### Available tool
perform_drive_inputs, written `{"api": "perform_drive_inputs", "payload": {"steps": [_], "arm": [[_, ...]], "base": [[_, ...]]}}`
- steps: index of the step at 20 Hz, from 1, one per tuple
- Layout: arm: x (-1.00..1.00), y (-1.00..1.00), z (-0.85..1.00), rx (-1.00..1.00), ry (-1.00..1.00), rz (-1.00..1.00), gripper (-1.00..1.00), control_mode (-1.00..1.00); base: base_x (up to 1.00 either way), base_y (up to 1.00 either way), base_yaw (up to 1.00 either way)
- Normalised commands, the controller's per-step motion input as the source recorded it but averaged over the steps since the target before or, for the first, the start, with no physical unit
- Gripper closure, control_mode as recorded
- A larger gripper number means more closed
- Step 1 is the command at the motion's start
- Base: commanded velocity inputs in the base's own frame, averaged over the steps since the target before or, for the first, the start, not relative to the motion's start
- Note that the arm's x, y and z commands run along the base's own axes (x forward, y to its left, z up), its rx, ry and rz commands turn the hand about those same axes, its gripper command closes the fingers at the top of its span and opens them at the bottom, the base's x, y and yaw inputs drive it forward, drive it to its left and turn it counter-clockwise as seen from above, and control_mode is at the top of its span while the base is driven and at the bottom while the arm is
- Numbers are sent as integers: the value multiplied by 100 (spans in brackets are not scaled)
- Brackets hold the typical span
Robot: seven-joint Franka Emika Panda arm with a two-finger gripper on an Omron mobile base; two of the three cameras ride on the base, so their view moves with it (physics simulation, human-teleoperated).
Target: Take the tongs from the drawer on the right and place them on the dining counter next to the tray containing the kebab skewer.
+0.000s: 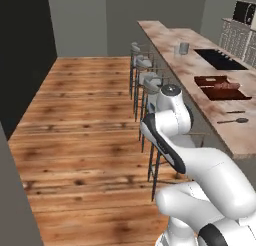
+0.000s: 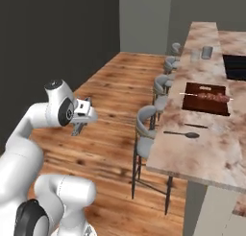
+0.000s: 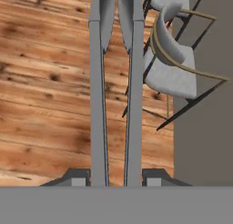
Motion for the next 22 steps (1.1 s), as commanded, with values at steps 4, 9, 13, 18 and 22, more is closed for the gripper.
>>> {"api": "perform_drive_inputs", "payload": {"steps": [4, 9, 13, 18, 22], "arm": [[0, 0, 0, 0, 0, 0, 100, 100], [0, 0, 0, 0, 0, 0, 100, 100], [0, 0, 0, 0, 0, 0, 100, 100], [0, 0, 0, 0, 0, 0, 100, 100], [0, 0, 0, 0, 0, 0, 100, 100]], "base": [[98, 52, -32], [100, 61, -21], [84, 61, -19], [50, 30, -42], [9, 24, -58]]}}
